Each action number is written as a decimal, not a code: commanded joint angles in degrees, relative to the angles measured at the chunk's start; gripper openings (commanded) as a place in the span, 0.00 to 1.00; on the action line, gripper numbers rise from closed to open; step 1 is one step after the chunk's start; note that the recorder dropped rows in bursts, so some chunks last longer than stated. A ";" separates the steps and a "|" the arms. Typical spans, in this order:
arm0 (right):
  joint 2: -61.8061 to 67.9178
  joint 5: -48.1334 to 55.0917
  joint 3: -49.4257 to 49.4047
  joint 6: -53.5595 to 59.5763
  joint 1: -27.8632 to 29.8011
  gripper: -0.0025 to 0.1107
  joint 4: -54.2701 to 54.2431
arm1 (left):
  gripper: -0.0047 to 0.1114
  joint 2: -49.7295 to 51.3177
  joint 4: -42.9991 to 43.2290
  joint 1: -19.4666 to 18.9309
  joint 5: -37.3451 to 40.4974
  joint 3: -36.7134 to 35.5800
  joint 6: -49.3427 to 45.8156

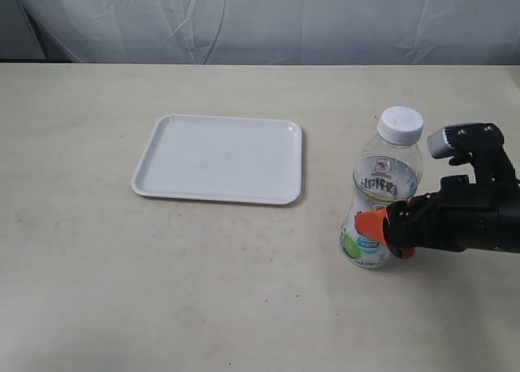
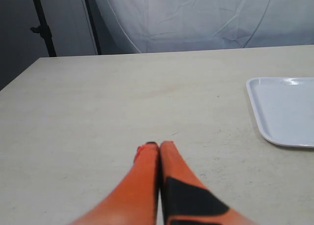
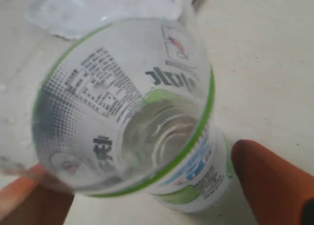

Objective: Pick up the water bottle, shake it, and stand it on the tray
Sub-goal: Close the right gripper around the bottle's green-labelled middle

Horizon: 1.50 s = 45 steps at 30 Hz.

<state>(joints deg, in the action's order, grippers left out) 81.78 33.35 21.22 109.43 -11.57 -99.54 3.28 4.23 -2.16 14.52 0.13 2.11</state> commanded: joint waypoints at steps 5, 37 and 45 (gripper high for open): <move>2.39 2.34 1.52 0.11 0.05 0.86 -0.40 | 0.04 -0.24 -0.44 -0.05 -0.79 -0.13 0.47; 3.12 -9.64 6.97 -4.64 -8.55 0.81 -0.40 | 0.04 -0.24 -0.44 -0.05 -0.79 -0.13 0.47; 3.12 -9.79 5.82 -2.22 -8.55 0.81 -0.40 | 0.04 -0.24 -0.44 -0.05 -0.79 -0.13 0.47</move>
<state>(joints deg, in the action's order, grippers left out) 84.86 23.51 27.47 105.15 -20.06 -99.65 3.28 4.23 -2.16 14.52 0.13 2.11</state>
